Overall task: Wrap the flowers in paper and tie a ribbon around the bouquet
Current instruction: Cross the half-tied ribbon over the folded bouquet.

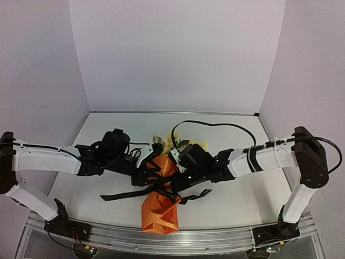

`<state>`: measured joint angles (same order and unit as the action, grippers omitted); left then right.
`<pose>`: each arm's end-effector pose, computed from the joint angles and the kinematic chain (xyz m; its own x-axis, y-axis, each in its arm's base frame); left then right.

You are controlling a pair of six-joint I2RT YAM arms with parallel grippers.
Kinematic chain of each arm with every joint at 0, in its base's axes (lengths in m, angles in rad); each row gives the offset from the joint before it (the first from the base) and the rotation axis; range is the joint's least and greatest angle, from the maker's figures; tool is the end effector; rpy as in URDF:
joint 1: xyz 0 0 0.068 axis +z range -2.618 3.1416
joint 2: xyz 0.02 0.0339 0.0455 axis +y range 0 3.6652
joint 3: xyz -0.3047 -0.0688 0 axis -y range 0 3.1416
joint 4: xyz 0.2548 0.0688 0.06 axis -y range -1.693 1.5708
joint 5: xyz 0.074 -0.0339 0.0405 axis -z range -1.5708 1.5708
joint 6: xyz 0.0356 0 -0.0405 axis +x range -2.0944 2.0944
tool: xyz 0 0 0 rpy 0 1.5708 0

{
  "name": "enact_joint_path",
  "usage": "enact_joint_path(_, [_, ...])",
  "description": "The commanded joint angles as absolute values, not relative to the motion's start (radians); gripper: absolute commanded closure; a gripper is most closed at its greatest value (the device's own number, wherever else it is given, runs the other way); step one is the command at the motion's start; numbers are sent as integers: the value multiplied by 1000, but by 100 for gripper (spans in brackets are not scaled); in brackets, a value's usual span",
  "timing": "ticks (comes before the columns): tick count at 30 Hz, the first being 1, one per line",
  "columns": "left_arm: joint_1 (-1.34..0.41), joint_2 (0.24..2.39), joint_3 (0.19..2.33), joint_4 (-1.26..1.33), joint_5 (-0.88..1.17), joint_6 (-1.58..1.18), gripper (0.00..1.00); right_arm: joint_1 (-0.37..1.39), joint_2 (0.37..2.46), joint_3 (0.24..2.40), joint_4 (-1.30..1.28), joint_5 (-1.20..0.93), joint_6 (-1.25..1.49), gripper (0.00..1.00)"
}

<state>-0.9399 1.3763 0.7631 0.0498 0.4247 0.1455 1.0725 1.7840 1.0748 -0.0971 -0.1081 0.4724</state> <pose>0.1616 -0.2461 0.2580 -0.1752 0.4638 -0.8684 0.9770 0.1909 -0.0952 0.1843 0.3467 0.2119 -0.7208 -0.3782 -0.5809 -0.6525 0.6532 0.3843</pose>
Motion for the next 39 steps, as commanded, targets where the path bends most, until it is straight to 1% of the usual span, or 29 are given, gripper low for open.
enact_joint_path(1, [-895,1325,747,136,394,85,52,1077,1781,1082,-66,-87,457,100])
enact_joint_path(4, [-862,1346,761,130,345,86,58,1077,1780,1080,-65,-90,454,100])
enact_joint_path(8, [-834,1454,833,39,356,121,65,1080,1777,1085,-64,-95,446,100])
enact_joint_path(15, [-834,1554,894,6,441,146,70,1085,1772,1095,-64,-103,430,100])
enact_joint_path(31, [-836,1613,960,-112,523,176,69,1099,1742,1088,-55,-89,388,100])
enact_joint_path(39, [-836,1635,960,-126,533,169,65,1099,1757,1088,-8,-90,364,100])
